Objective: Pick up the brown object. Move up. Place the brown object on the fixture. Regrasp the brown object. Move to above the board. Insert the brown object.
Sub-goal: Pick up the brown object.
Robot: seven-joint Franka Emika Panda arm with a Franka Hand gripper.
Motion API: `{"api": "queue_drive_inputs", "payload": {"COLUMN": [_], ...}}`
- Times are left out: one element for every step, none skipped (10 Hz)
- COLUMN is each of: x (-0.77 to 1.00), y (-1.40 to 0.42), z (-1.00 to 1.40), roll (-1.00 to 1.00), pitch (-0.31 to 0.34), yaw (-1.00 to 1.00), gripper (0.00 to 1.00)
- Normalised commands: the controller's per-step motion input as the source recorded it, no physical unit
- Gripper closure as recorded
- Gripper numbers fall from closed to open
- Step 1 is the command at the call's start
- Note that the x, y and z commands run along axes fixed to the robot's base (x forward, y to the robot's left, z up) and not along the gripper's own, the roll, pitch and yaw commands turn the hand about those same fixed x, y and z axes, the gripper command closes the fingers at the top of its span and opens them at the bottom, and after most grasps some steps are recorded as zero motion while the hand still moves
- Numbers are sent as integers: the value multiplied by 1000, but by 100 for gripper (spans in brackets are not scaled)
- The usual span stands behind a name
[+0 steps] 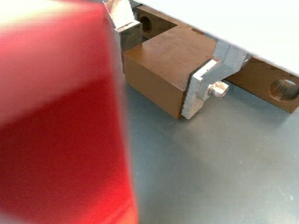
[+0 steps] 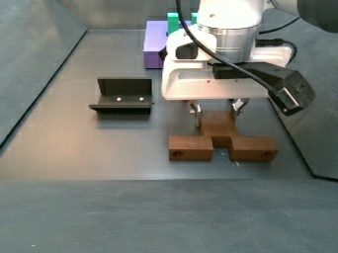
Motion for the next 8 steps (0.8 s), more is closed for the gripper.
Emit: {"api": "queue_drive_inputs", "payload": {"x": [0,0,0,0,0,0,0,0], "y": [0,0,0,0,0,0,0,0], "z": [0,0,0,0,0,0,0,0], "roll": [0,0,0,0,0,0,0,0], "pitch": [0,0,0,0,0,0,0,0], "yaw": [0,0,0,0,0,0,0,0], "gripper": [100,100,100,100,100,100,100,100]}}
